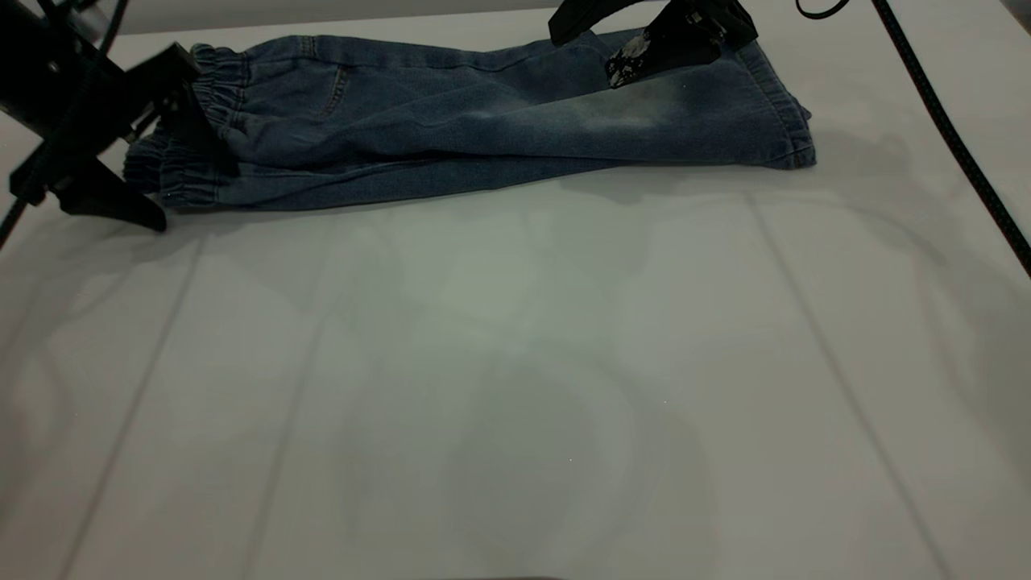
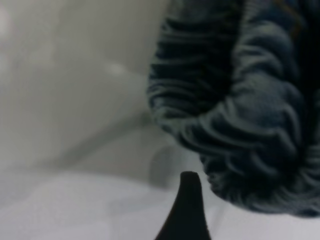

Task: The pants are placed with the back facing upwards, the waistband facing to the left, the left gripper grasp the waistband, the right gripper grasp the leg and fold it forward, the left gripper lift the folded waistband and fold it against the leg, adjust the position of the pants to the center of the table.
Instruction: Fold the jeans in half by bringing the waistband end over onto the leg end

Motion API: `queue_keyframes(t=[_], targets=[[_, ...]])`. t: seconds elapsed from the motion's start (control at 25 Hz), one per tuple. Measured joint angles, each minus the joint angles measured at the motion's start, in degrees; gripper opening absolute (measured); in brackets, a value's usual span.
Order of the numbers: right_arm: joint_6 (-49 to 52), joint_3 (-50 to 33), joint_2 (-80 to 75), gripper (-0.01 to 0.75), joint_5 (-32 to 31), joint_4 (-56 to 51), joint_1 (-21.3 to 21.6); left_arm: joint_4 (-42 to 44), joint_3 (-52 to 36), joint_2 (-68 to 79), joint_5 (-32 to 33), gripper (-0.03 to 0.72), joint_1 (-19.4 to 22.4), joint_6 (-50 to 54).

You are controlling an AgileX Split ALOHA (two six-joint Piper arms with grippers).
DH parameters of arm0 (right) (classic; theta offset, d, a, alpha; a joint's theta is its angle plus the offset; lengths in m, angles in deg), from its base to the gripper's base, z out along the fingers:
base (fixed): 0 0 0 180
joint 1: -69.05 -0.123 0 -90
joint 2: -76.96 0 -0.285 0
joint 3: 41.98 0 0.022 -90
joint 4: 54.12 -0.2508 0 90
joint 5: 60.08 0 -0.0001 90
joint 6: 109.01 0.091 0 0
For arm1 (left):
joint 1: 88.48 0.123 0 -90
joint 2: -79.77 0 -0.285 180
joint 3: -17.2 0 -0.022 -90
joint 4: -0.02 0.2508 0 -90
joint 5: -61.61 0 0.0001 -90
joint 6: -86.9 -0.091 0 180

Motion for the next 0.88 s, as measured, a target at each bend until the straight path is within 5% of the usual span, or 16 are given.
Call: queue_keyframes(t=[0.44, 0.56, 0.72, 0.88], targets=[[0.00, 0.00, 0.00, 0.467, 0.58, 0.02, 0.00, -7.29, 0.00, 1.50, -4.30, 0.554, 0.00, -4.47], [0.00, 0.00, 0.00, 0.467, 1.08, -0.46, 0.00, -7.78, 0.00, 1.63, -5.18, 0.434, 0.00, -4.79], [0.16, 0.13, 0.00, 0.467, 2.45, -2.24, -0.86, -7.96, 0.00, 1.71, -5.32, 0.139, 0.00, -4.91], [3.14, 1.24, 0.00, 0.467, 7.50, -0.34, -4.29, -6.52, 0.00, 0.81, -4.90, 0.097, 0.00, -4.93]])
